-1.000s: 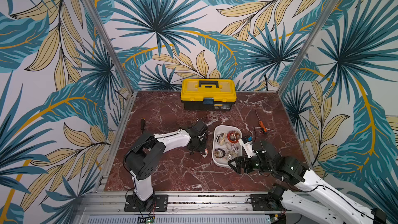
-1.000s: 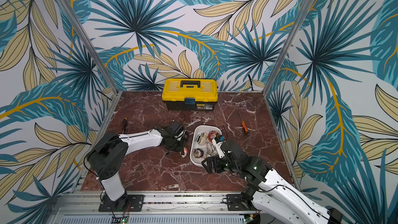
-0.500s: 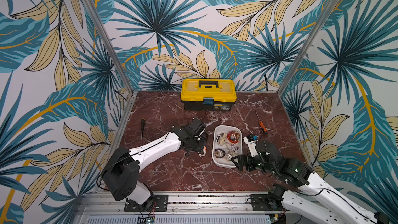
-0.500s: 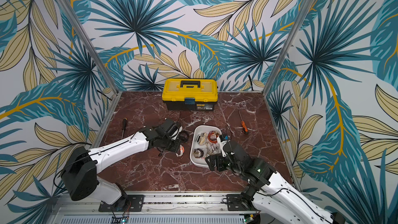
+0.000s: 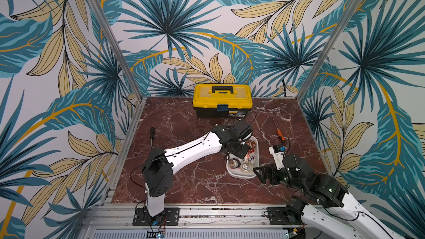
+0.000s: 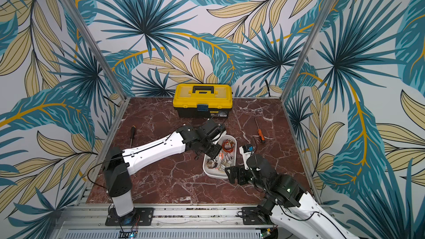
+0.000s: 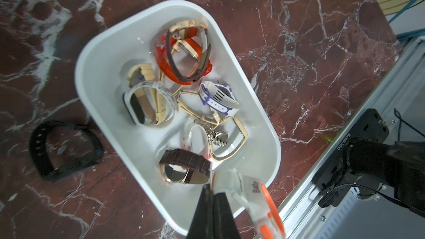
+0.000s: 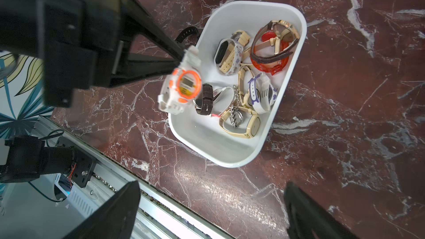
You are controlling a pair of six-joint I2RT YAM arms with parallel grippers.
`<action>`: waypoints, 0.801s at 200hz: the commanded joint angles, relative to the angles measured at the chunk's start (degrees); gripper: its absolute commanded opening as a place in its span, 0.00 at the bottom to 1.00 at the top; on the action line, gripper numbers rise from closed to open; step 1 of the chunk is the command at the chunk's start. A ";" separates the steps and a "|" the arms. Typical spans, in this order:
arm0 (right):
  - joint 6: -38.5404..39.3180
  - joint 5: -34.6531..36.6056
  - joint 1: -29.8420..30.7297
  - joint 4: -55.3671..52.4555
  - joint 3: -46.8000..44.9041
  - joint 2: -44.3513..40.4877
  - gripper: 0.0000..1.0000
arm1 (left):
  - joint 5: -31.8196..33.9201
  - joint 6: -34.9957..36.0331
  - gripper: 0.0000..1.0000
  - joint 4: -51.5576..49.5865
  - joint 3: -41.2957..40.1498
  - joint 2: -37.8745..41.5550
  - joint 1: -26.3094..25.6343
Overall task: Put the watch into the storage box
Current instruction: Place the watch in the storage box.
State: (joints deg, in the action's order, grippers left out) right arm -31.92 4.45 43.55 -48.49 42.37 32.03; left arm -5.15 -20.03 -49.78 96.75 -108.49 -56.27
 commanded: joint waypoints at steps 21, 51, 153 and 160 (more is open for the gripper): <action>0.17 -1.17 0.22 -1.86 1.20 -1.27 1.00 | -0.88 1.23 0.02 -3.30 7.46 -8.25 -1.85; 0.08 -1.37 0.22 -1.78 0.87 -1.88 1.00 | -1.13 0.94 0.02 -3.82 9.76 -12.34 -2.78; 0.19 -1.74 0.22 -1.60 0.70 -1.71 1.00 | 2.57 -0.42 0.27 -4.32 10.94 -16.66 -3.77; 0.19 -1.72 0.22 -1.66 0.65 -1.77 1.00 | 2.89 -0.61 0.33 -3.85 10.70 -16.04 -3.85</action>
State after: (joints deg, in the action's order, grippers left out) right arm -31.90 2.96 43.55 -49.41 42.57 30.63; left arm -4.43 -20.34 -53.78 105.51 -125.27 -59.72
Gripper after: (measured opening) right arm 0.995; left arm 0.266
